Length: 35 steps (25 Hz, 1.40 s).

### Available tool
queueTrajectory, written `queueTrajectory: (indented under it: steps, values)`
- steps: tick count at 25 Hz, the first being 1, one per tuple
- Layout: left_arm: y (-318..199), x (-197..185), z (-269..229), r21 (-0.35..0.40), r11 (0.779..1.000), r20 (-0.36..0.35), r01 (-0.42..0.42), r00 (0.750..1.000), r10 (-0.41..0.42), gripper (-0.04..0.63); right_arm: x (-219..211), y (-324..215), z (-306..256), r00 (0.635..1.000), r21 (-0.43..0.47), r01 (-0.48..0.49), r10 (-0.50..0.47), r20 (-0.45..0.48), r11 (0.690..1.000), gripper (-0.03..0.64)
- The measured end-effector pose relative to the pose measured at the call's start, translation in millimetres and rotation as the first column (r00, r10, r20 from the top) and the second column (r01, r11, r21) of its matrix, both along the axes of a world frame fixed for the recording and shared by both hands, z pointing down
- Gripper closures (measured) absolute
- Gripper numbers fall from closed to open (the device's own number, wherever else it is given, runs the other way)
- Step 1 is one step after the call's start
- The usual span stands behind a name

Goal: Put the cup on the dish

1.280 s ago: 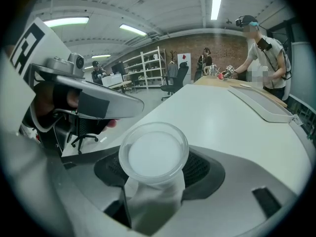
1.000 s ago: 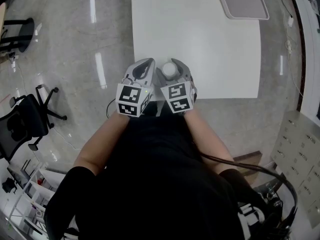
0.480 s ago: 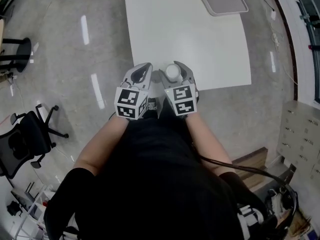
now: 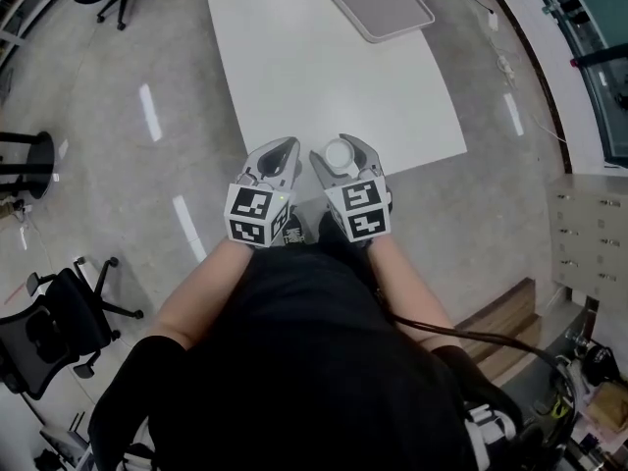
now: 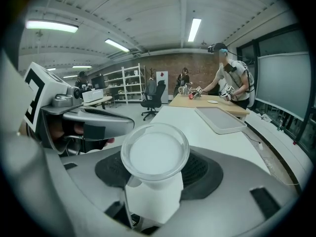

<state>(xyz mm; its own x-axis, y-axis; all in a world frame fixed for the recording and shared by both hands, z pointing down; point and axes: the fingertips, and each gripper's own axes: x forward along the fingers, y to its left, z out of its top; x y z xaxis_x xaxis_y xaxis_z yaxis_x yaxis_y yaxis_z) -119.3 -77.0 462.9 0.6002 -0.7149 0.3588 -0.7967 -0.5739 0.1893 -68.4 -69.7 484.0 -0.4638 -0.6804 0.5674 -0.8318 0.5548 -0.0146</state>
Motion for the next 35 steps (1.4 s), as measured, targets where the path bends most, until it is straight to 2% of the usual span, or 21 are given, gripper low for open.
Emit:
queueTrajectory:
  steps: [5, 12, 23, 35]
  values:
    - [-5, 25, -12, 0.012, 0.999, -0.007, -0.034, 0.999, 0.034, 0.588, 26, 1, -15, 1.000, 0.001, -0.022, 0.022, -0.004, 1.000, 0.367]
    - [-25, 76, -28, 0.028, 0.999, -0.011, -0.026, 1.000, 0.027, 0.588, 76, -18, -30, 1.000, 0.014, -0.002, 0.003, -0.006, 1.000, 0.367]
    - [-72, 155, -43, 0.065, 0.995, -0.001, 0.069, 0.998, -0.069, 0.588, 145, -64, -48, 0.992, 0.037, 0.124, -0.124, 0.013, 0.992, 0.367]
    - [-81, 201, -51, 0.073, 0.987, 0.022, 0.140, 0.990, -0.142, 0.588, 181, -83, -59, 0.975, 0.053, 0.217, -0.219, 0.037, 0.975, 0.367]
